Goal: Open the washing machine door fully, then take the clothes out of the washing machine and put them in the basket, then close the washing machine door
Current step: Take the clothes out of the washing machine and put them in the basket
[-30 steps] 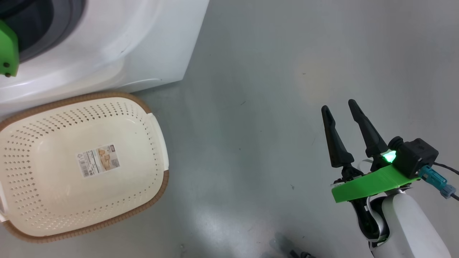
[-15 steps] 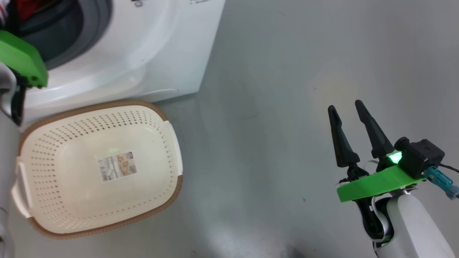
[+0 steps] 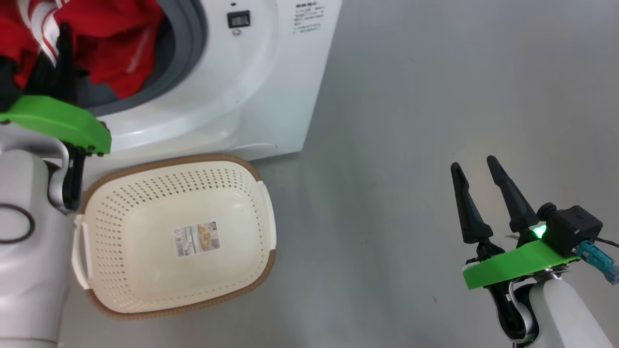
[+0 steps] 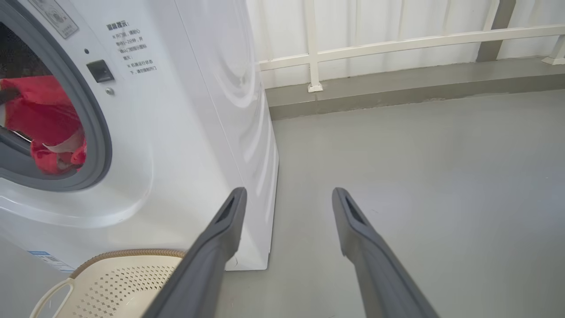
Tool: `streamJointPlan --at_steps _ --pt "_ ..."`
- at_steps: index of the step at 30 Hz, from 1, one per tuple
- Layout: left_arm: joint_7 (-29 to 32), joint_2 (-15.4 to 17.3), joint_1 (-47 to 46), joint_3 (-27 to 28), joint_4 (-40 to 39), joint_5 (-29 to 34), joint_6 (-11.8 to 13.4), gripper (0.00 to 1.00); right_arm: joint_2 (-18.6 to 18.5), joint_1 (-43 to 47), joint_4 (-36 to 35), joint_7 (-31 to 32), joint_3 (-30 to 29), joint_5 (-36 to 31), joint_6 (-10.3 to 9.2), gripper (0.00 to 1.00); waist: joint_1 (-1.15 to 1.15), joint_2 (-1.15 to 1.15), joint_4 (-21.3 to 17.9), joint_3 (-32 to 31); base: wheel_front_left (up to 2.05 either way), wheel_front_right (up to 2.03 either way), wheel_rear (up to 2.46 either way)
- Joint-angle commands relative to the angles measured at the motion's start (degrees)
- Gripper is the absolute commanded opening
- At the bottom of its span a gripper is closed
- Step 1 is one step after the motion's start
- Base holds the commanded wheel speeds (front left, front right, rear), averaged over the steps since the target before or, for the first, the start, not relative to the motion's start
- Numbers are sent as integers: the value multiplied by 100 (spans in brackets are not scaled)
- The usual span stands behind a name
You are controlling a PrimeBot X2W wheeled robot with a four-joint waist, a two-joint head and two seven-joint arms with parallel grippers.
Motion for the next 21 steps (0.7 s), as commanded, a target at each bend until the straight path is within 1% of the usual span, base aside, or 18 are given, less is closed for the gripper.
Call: streamJointPlan --at_steps 1,8,21 --pt "-69 214 87 220 -271 79 -21 0 -92 101 -112 -37 58 -57 35 100 0 0 132 -156 0 0 0" --pt "-69 -45 604 735 -1195 277 -122 0 -136 225 -101 -37 -4 -47 35 100 0 0 241 -356 0 0 0" --pt "-70 -565 1528 1180 -2814 647 -206 0 -233 362 -166 -37 -125 -68 35 100 0 0 464 -514 0 0 0"
